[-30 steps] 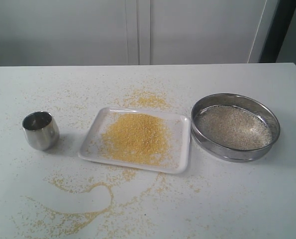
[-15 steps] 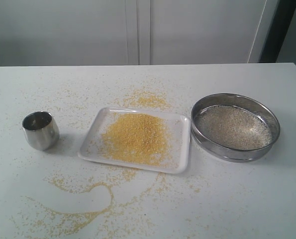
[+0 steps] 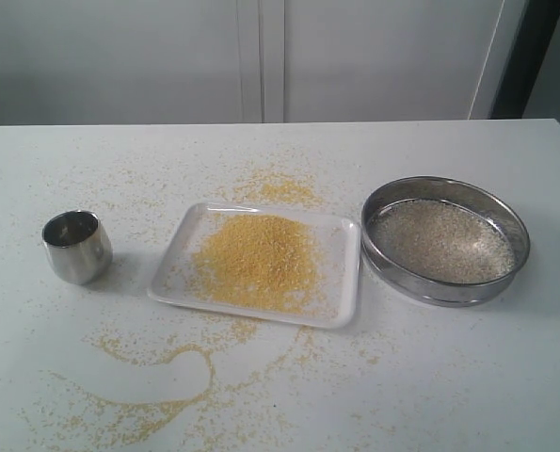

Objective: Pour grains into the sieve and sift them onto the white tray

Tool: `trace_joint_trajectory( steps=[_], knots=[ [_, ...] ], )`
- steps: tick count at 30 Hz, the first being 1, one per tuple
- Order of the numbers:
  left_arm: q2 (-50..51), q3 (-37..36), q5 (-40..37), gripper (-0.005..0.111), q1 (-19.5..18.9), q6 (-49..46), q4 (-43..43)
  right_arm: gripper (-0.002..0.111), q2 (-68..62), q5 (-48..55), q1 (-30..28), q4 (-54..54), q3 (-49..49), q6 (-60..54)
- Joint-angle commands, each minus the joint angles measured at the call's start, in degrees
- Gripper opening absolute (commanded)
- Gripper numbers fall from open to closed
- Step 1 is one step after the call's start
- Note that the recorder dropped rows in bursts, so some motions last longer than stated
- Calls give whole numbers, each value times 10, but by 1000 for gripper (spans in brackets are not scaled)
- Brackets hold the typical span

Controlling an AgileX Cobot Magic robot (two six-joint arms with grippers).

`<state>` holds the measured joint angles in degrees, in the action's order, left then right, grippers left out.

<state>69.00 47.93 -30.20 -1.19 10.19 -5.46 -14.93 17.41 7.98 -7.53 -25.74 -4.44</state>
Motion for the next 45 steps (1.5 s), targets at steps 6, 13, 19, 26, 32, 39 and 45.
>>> trace_joint_trajectory(
  steps=[6,13,19,26,32,39,45],
  knots=[
    [-4,1,-6,0,0,1,3,0,55,-8,1,10,86,17],
    [-4,1,-6,0,0,1,3,0,98,-8,1,11,146,17],
    [-4,1,-6,0,0,1,3,0,131,-34,1,13,207,17],
    [-4,1,-6,0,0,1,3,0,149,-43,1,13,257,17],
    [-4,1,-6,0,0,1,3,0,149,-29,0,21,257,17],
    [-4,1,-6,0,0,1,3,0,149,6,0,33,257,6],
    [-4,1,-6,0,0,1,3,0,149,7,0,34,257,-3]
  ],
)
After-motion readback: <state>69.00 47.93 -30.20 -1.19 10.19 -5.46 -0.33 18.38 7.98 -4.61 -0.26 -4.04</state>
